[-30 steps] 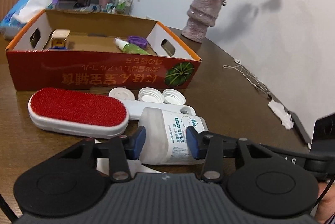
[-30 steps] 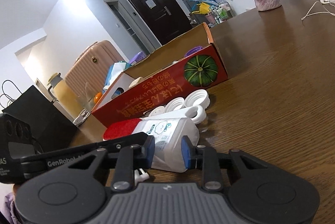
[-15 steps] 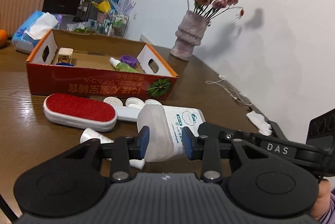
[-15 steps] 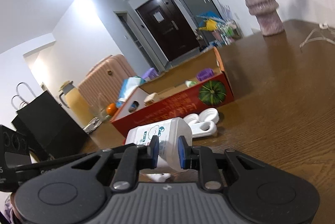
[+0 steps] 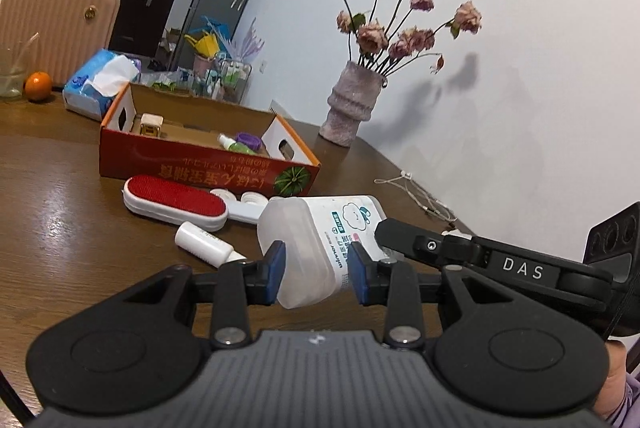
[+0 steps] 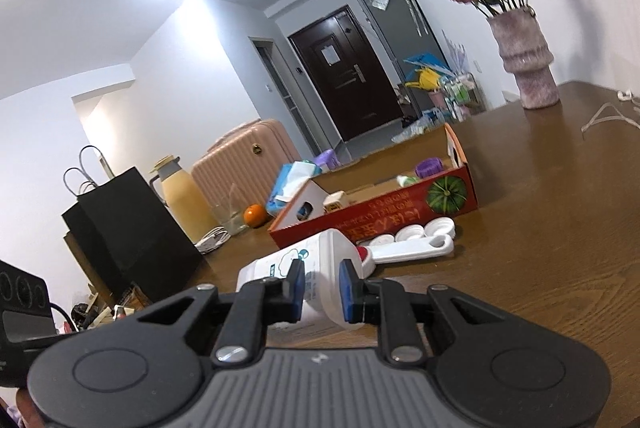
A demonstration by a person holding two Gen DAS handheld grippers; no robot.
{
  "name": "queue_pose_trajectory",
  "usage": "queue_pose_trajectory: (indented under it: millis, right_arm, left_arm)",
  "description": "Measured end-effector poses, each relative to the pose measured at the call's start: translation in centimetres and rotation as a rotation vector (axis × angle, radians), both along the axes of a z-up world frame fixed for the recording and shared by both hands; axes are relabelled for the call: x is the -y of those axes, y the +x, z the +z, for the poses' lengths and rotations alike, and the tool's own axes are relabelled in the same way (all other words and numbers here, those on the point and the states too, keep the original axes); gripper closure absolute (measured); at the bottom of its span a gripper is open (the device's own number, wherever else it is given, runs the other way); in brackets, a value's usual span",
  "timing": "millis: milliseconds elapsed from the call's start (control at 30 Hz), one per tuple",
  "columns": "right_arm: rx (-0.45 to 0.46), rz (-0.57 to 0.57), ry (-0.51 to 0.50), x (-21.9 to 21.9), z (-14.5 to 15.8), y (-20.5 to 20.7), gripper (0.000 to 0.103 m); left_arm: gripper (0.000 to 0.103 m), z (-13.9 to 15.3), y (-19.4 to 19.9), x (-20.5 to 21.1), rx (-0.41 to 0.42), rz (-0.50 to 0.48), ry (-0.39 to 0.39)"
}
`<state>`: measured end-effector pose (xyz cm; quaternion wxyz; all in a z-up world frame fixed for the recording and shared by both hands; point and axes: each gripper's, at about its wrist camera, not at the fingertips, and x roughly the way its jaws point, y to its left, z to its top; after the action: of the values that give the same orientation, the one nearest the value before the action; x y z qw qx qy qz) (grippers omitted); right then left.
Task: Organize rigid objects
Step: 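Lift the white lotion bottle with the left tool and carry it over the box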
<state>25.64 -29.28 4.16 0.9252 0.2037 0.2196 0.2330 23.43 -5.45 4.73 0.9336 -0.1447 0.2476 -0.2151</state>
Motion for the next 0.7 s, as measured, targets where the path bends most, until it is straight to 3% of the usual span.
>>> queue_pose_trajectory:
  millis: [367,700]
  right_arm:
    - [0.057,-0.01,-0.033,-1.2,2.3,1.1,0.085]
    - [0.106,0.007,-0.049,-3.1,5.0,8.1,0.085]
  left_arm:
    - [0.069,1.9,1.7,-1.0,0.044,0.009,-0.012]
    - [0.069,4.6,9.0,-2.2,0.101,0.034,0.022]
